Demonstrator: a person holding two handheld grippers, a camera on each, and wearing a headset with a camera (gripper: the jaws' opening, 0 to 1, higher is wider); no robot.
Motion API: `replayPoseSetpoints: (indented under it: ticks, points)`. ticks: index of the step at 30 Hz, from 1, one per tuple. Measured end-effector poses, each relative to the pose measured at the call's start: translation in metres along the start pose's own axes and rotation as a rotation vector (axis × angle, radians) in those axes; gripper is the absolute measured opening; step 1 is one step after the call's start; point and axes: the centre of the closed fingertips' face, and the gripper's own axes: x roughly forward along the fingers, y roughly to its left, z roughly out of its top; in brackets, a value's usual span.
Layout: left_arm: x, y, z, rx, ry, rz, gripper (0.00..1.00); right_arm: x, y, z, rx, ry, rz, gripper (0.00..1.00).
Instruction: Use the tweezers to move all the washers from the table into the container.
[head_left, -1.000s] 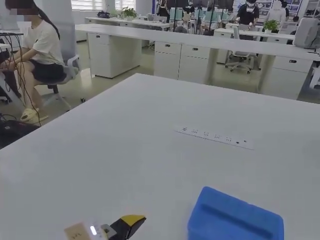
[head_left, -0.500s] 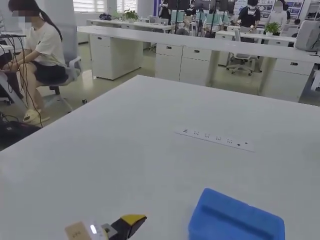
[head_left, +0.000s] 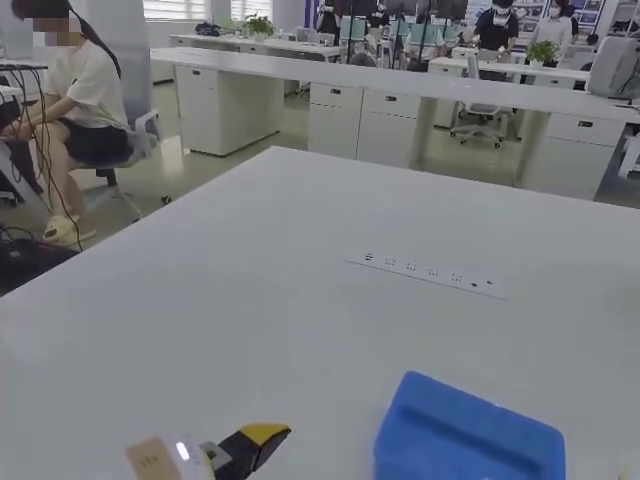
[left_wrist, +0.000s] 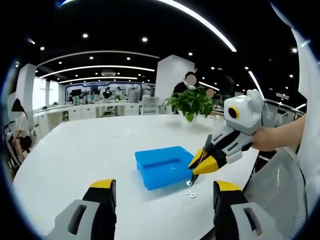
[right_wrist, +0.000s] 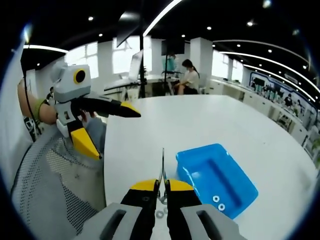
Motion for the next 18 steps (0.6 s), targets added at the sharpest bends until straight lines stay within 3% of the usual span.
replayPoseSetpoints:
  ticks: [18]
  points:
    - [-0.001,0.002,0.002,-0.006,-0.012,0.008,0.8,-0.01,-0.032,0.028,-0.013,-0.046,-0.044,0.03]
